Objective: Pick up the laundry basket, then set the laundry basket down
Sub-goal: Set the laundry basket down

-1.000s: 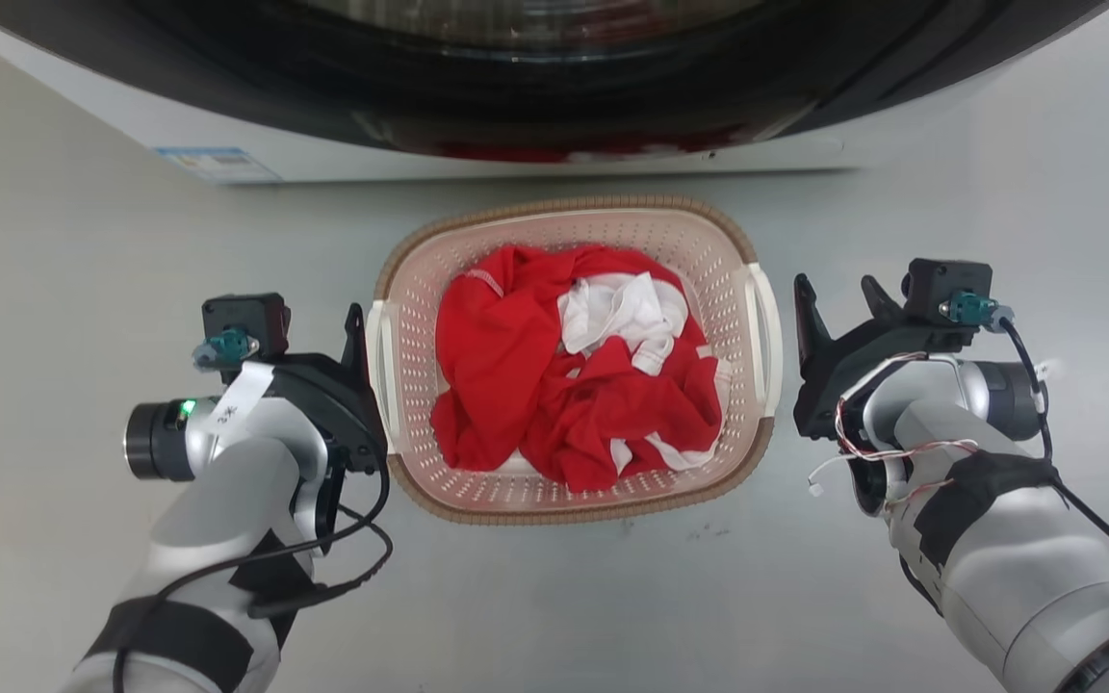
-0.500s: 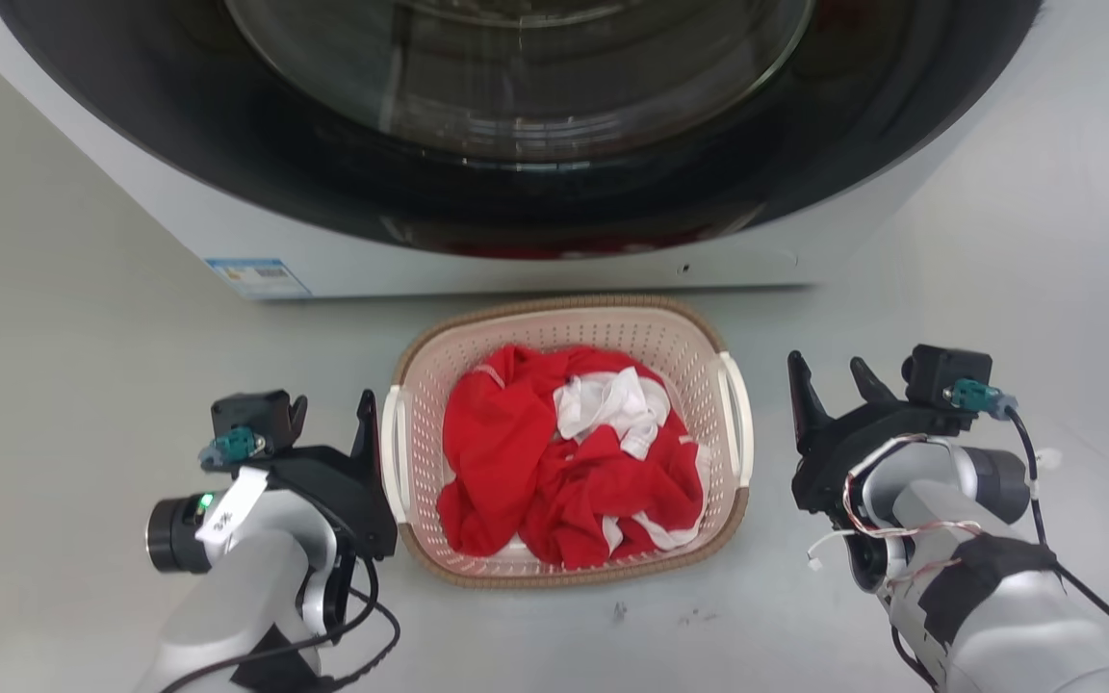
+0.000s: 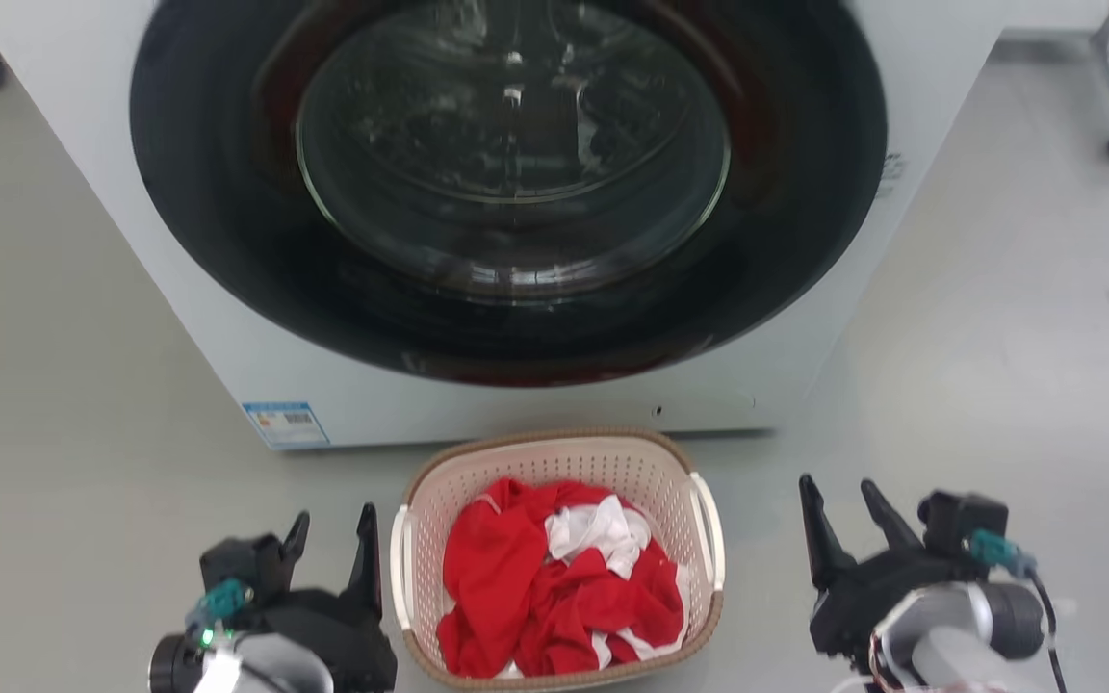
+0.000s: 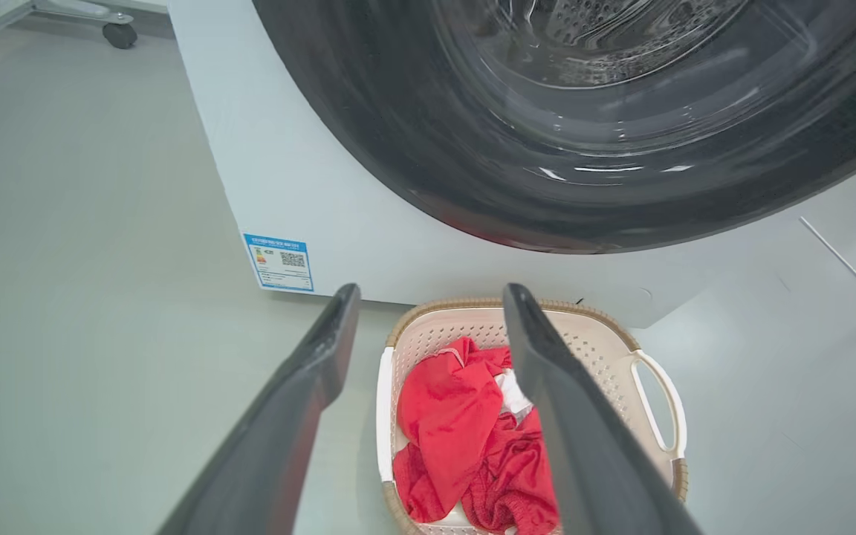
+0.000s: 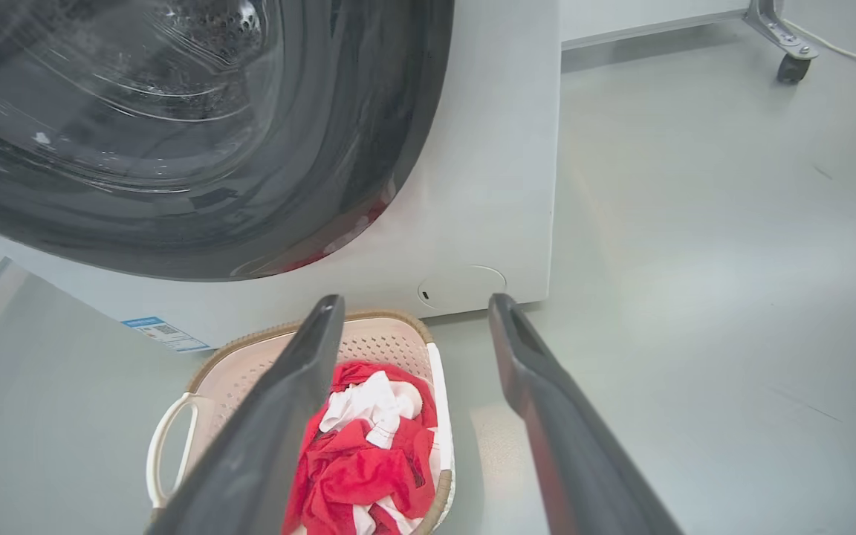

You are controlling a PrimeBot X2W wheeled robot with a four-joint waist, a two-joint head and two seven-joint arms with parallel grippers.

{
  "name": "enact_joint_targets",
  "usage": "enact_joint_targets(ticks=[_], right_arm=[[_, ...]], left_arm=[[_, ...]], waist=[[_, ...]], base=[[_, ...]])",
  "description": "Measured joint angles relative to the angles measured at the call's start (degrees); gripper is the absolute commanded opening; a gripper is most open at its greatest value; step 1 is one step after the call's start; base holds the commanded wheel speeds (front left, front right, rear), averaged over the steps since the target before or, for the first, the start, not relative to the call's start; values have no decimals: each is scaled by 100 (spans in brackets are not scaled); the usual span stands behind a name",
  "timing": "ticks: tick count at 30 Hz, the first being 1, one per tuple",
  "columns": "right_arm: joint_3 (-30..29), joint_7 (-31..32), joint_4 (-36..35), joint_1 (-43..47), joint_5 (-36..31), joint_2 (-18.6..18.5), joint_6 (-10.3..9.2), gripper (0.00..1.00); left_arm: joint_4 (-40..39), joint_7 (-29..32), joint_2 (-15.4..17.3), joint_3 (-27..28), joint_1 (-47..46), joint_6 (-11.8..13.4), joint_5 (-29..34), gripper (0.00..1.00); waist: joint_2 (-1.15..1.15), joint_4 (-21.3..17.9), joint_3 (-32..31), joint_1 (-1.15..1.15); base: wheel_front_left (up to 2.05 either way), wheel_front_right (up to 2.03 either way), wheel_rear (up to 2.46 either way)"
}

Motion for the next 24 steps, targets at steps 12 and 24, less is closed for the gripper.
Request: enact_joint_targets(ticks=[12,24], right_arm=[[-904,0,-1897,1755,-1022,-108,-52,100],[-1886,-1,-3266,2854,-2152,94,-67,100]], left_arm=[[-1414,0,5,946,1723,3,839,100],[-2663,0,-269,1723,2711,3,1817,100]], waist=[[0,-100,-960,-1],[1,-123,-1294,1]], base=[[0,0,0],[0,0,0]])
